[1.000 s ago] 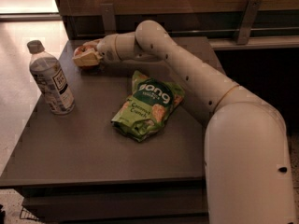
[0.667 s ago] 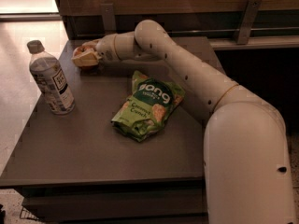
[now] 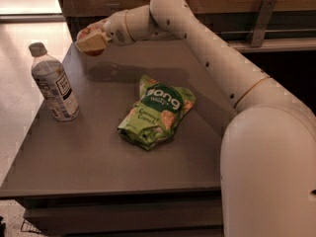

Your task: Pick apple

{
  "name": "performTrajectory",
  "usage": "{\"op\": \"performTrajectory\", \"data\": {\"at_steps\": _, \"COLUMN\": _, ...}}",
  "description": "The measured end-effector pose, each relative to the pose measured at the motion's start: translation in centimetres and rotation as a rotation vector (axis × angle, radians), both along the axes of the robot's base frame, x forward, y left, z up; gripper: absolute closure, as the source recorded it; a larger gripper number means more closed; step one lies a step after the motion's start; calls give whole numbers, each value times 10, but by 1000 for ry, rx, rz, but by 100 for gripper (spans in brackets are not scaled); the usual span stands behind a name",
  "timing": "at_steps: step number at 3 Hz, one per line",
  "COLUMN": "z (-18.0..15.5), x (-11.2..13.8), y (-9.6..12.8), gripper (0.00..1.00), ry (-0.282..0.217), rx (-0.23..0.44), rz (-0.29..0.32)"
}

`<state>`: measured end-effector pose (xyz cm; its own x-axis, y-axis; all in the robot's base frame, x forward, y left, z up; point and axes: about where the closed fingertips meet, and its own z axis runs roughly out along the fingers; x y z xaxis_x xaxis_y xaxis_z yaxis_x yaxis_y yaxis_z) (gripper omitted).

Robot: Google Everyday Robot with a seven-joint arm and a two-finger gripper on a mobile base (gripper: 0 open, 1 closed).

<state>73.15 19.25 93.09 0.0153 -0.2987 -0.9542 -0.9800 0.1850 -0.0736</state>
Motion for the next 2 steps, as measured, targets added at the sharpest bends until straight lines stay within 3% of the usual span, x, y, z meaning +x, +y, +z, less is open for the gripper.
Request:
{"op": "performTrajectory", "data": {"at_steps": 1, "z": 63, "x": -26, "y": -31, "gripper": 100, "ry": -73, "rx": -8, "rz": -1}}
{"op": "performTrajectory", "data": {"at_steps": 2, "z": 102, "x": -47, "y": -55, "gripper": 100, "ry": -130, "rx": -7, "rz": -17}}
